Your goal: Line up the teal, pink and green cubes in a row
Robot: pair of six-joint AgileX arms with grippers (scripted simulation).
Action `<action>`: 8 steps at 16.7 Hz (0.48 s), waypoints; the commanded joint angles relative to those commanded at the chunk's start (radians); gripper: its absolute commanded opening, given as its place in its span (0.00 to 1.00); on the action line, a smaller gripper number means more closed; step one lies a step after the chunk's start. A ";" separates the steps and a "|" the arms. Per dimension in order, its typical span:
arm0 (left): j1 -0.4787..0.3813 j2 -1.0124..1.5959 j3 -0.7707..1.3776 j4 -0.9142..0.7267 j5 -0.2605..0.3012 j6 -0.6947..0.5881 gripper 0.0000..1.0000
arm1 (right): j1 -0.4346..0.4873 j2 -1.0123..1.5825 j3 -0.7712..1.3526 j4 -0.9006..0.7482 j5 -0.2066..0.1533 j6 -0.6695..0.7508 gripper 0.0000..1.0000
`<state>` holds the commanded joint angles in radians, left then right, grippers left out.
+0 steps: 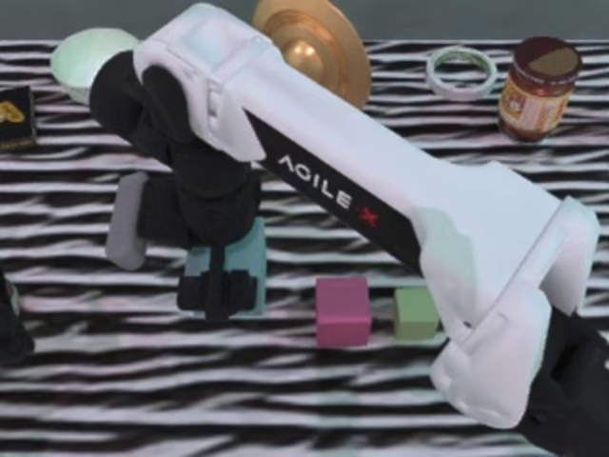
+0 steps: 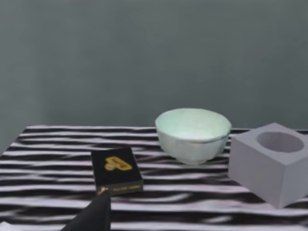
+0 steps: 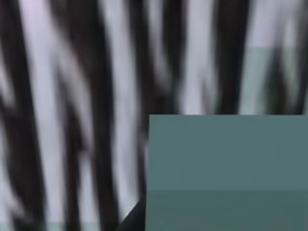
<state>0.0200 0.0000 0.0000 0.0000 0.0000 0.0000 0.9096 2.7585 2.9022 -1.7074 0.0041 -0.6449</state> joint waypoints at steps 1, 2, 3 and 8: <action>0.000 0.000 0.000 0.000 0.000 0.000 1.00 | 0.000 0.000 0.000 0.000 0.000 0.000 0.00; 0.000 0.000 0.000 0.000 0.000 0.000 1.00 | -0.004 -0.003 -0.002 0.002 -0.001 0.003 0.00; 0.000 0.000 0.000 0.000 0.000 0.000 1.00 | -0.004 -0.004 -0.004 0.005 -0.001 0.003 0.00; 0.000 0.000 0.000 0.000 0.000 0.000 1.00 | -0.002 -0.054 -0.171 0.135 -0.001 0.001 0.00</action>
<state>0.0200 0.0000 0.0000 0.0000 0.0000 0.0000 0.9081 2.7049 2.7307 -1.5719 0.0035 -0.6434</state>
